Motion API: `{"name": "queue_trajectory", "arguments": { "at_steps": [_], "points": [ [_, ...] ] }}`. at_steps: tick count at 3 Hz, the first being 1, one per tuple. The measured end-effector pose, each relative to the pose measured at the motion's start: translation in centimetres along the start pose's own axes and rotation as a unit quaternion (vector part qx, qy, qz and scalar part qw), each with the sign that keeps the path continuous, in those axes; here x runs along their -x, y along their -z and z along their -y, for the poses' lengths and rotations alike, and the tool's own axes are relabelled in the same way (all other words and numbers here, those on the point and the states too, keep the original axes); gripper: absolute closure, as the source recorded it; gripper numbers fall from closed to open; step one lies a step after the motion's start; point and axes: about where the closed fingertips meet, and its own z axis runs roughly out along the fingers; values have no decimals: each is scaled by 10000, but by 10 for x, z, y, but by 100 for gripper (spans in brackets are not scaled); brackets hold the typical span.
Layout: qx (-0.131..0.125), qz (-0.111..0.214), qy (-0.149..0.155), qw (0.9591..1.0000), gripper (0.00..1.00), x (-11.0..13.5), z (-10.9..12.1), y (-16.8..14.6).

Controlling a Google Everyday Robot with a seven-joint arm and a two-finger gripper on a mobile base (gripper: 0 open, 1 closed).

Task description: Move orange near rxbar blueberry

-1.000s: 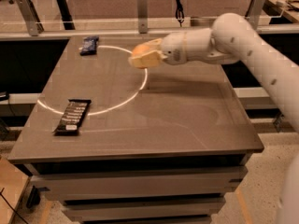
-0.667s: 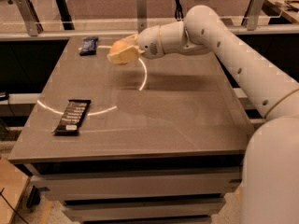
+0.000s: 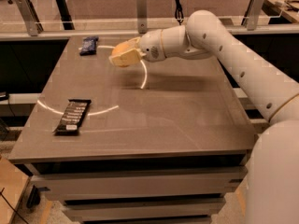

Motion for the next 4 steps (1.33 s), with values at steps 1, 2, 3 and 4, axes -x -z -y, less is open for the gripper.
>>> {"name": "queue_trajectory", "arguments": {
  "at_steps": [1, 2, 3, 4],
  "points": [
    [-235, 175, -65, 9995, 100, -4, 10, -14],
    [-546, 382, -84, 9977, 100, -3, 34, -28],
    [-717, 339, -56, 9968, 100, 1, 54, -40],
    [-860, 292, -114, 9958, 100, -2, 79, -50]
  ]
}}
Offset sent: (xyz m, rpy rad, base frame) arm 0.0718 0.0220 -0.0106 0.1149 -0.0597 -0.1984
